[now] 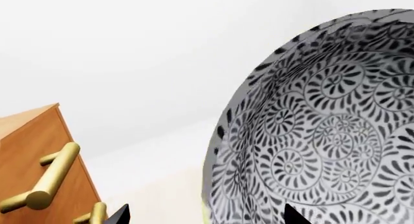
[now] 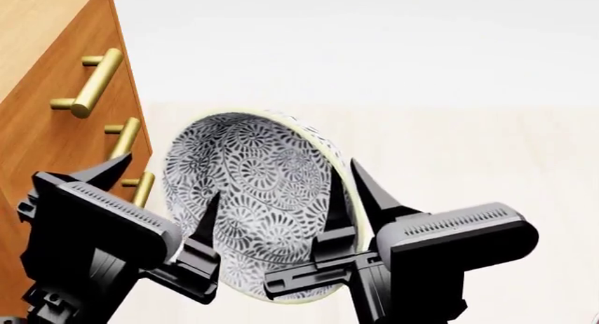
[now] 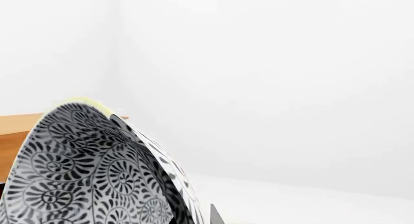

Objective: Put the bowl on top of the cabinet.

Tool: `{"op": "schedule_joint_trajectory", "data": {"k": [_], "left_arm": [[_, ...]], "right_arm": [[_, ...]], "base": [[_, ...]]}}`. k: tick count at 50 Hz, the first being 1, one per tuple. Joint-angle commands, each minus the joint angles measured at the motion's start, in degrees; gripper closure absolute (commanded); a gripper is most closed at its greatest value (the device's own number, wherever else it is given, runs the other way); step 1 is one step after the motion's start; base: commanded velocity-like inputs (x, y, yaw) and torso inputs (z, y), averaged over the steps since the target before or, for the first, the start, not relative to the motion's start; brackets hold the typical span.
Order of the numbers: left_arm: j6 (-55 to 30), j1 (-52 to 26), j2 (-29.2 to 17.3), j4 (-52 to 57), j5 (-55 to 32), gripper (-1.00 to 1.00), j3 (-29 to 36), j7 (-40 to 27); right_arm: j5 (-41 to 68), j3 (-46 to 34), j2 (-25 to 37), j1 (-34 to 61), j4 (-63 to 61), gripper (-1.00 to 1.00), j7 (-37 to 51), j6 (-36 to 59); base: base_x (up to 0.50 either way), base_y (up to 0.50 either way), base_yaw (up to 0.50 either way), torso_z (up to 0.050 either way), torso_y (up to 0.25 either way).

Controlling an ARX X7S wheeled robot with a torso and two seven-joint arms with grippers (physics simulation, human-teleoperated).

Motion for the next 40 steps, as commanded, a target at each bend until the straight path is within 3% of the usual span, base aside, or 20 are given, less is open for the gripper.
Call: {"op": "schedule_joint_trajectory", "data": {"k": [1, 14, 15, 40], "left_arm": [[2.6, -0.5, 0.3, -4.9, 0.2, -1.00, -0.1, 1.4], [4.4, -0.5, 0.6, -7.7, -0.4, -1.00, -0.1, 2.7], [4.6, -0.2, 0.7, -7.4, -0.4, 1.00, -0.7, 1.9], [2.6, -1.1, 0.0, -6.8, 1.8, 1.00, 2.1, 0.0]], "right_arm": [[-1.0, 0.1, 0.7, -0.4, -2.1, 1.00, 1.2, -0.1], [-0.9, 0.2, 1.0, -0.2, -2.5, 1.00, 1.6, 0.2], [-0.9, 0.2, 1.0, -0.2, -2.4, 1.00, 1.5, 0.2], [-1.7, 0.0, 0.5, -0.5, -1.1, 1.00, 2.1, -0.2]], "base": [[0.00, 0.00, 0.00, 0.000, 0.010], [0.00, 0.00, 0.00, 0.001, 0.000], [0.00, 0.00, 0.00, 0.000, 0.000], [0.00, 0.00, 0.00, 0.000, 0.000]]}}
